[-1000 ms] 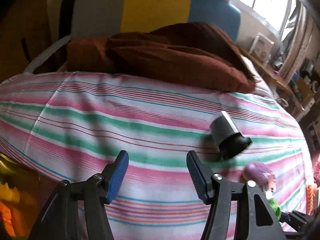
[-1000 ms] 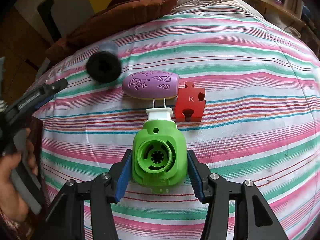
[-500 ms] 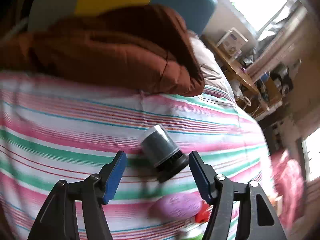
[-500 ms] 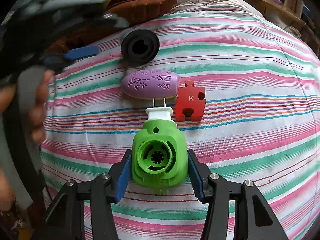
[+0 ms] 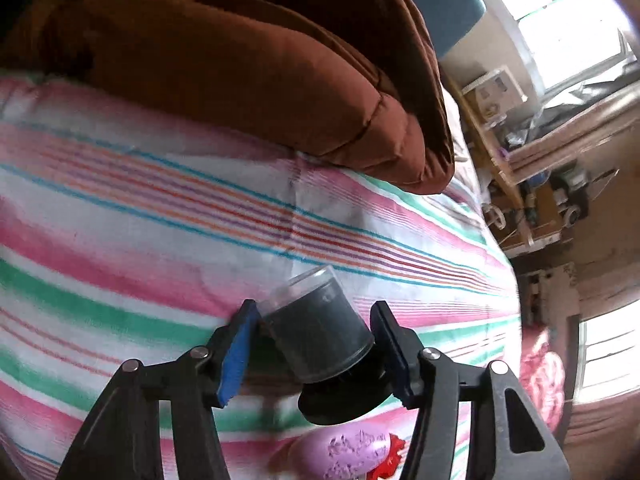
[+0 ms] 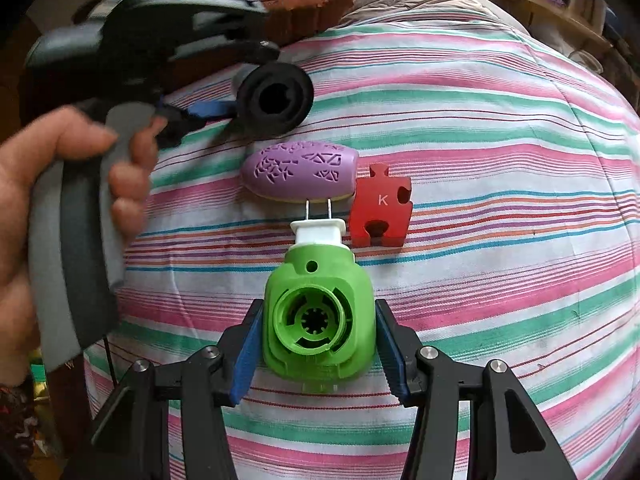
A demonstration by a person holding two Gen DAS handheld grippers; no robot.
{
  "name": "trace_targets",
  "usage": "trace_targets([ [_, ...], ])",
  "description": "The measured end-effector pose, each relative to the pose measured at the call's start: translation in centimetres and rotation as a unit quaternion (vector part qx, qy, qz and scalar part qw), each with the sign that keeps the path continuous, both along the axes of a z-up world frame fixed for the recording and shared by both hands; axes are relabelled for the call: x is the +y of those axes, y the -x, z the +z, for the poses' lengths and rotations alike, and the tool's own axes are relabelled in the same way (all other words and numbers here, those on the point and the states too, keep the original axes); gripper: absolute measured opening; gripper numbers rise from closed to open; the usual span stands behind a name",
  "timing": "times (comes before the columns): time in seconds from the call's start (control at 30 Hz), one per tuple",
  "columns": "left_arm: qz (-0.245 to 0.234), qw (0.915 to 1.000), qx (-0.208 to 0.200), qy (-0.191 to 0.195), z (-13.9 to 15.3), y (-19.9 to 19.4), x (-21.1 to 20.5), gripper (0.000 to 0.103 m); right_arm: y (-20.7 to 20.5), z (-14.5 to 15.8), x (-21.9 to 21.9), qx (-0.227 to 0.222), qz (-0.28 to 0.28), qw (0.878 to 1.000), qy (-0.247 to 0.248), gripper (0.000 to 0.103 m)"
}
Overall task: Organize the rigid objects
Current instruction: 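Grasp the black-lidded clear jar with the left gripper while the right holds the plug device, then carry the jar toward the gold tray with the left gripper while the right carries the plug device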
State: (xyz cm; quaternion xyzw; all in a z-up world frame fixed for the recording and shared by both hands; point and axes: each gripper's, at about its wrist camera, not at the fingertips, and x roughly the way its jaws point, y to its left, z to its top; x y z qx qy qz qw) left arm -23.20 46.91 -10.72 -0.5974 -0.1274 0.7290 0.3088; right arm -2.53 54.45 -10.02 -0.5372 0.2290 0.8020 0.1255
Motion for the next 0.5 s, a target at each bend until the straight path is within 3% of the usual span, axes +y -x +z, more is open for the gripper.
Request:
trace_targets([
  [0.2,0.029,0.9991,-0.005,-0.031,0.5,-1.1,-4.4,0.058,0.0,0.2,0.5,0.002,0.001,1.000,0.000,0.053],
  [0.5,0.029,0.9964,0.054,-0.059,4.1,-4.4,-10.9,0.058,0.0,0.6,-0.6,0.007,0.007,1.000,-0.015,0.053],
])
